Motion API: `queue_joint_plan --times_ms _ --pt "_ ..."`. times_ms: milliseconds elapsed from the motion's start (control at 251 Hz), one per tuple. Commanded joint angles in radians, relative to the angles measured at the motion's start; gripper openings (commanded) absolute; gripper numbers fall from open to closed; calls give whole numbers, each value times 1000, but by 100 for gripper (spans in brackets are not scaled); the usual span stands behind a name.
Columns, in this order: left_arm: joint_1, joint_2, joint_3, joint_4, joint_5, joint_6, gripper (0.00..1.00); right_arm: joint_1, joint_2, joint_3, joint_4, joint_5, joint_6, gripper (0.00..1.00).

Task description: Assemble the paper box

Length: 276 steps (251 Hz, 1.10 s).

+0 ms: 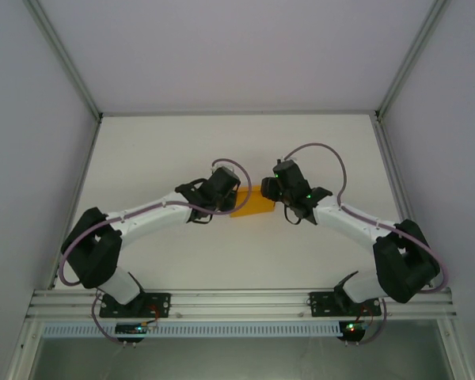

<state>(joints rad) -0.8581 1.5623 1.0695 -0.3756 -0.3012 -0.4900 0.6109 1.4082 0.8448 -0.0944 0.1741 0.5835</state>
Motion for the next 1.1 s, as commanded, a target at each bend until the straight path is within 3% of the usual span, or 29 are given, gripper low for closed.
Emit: queue_joint_plan --times_ms 0,279,531,647,842,1098 --pt "4 5 3 -135 159 76 57 6 33 -39 -60 -6 32 46" --pt "71 -75 -10 -133 296 160 100 13 32 -71 -50 -19 58 38" --pt "90 -112 -11 -83 446 166 100 26 32 -103 -56 -8 97 35" --pt "134 -115 -11 -63 463 90 100 31 32 -118 -50 -8 105 34" --pt "235 -92 -59 35 599 -43 100 41 23 -146 -48 -9 121 34" --pt "261 -57 -153 157 727 -121 85 48 9 -150 -63 -4 121 36"
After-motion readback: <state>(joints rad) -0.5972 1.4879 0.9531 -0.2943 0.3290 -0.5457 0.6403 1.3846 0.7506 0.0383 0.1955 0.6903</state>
